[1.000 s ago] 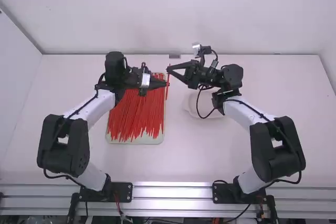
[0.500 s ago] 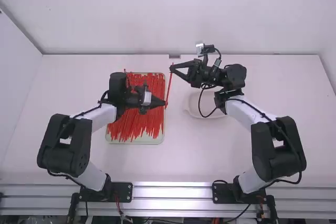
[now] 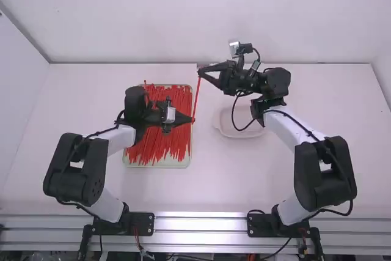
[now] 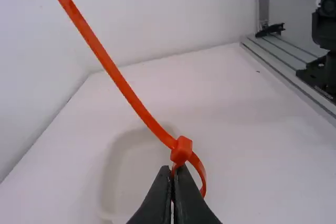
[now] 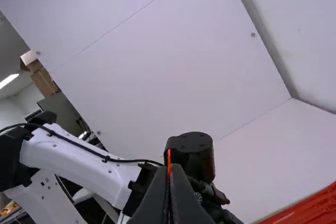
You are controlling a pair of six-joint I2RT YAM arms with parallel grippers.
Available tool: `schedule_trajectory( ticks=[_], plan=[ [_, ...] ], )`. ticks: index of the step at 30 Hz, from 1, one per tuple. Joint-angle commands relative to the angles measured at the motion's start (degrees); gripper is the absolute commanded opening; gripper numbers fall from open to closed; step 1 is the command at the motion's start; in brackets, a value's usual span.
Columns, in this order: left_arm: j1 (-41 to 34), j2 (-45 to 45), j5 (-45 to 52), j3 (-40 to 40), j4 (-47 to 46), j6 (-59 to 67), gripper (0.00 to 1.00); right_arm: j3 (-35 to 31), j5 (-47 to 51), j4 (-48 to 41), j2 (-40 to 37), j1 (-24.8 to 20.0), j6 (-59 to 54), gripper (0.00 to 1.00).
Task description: Fasten the cable tie
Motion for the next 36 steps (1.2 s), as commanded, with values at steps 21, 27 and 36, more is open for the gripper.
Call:
schedule_trajectory(
  ticks=[21,27,36],
  plan=[
    [0.6,0.9,-2.6,-1.1,30.6,-32.2,0.02,3.5,-9.2,-31.3,-1.4,-8.0,-19.3,0.55],
    [0.9,0.9,-2.0,2.3,29.8,-34.9,0.02,3.5,-10.0,-38.7,-1.4,-4.3,-25.9,0.57],
    [1.2,0.9,-2.0,5.4,29.4,-35.2,0.02,3.5,-6.3,-41.0,-1.4,2.2,-28.5,0.57]
  ],
)
